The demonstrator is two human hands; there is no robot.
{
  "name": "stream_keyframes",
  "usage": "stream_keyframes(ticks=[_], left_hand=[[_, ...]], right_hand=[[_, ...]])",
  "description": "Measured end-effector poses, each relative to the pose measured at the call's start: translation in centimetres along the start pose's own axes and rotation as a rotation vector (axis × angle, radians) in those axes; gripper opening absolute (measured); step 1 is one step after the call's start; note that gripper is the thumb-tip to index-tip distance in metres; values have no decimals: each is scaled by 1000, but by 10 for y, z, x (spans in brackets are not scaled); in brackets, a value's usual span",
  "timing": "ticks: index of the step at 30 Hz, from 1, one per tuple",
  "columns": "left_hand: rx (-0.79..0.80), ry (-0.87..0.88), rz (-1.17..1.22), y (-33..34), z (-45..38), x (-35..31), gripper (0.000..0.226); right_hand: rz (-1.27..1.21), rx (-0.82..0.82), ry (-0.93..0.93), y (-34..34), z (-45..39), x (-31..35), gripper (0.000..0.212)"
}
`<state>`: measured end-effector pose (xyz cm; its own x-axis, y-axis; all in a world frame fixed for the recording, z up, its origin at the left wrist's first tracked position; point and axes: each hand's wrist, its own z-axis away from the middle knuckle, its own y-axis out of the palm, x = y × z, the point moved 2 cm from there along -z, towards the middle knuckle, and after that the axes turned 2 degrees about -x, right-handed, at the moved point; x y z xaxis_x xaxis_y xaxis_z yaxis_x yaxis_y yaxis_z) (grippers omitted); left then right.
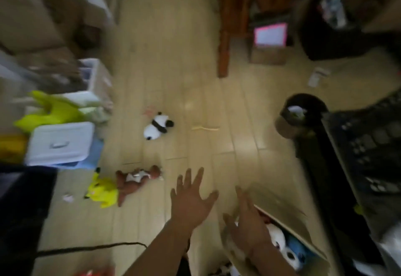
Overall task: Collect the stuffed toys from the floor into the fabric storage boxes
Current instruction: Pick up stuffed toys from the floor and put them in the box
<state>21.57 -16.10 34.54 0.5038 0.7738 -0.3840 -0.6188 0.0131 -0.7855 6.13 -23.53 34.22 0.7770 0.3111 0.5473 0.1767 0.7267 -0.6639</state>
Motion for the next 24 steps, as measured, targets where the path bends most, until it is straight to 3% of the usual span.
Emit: stream_keyframes(ticks=[7, 12, 14, 17, 21, 24], left_hand=[[-284, -272, 77, -138, -12, 149, 99], [-247, -484, 204, -192, -18, 261, 99], [-207, -556, 236, -211, -20, 298, 113], [-179, -570, 220, -234, -28, 336, 137], [-144, -512, 260, -254, -60, 366, 108], [-156, -431, 233, -261, -93, 375, 107]], right_hand=[[167, 95, -332, 30, -71, 215, 85], [247, 235, -432, 101, -123, 332, 79], [290, 282, -436, 128, -141, 367, 79], [335, 358, -411, 159, -168, 408, 82], [416, 341, -385, 176, -202, 442, 81], [459, 298, -357, 177, -231, 454, 82]])
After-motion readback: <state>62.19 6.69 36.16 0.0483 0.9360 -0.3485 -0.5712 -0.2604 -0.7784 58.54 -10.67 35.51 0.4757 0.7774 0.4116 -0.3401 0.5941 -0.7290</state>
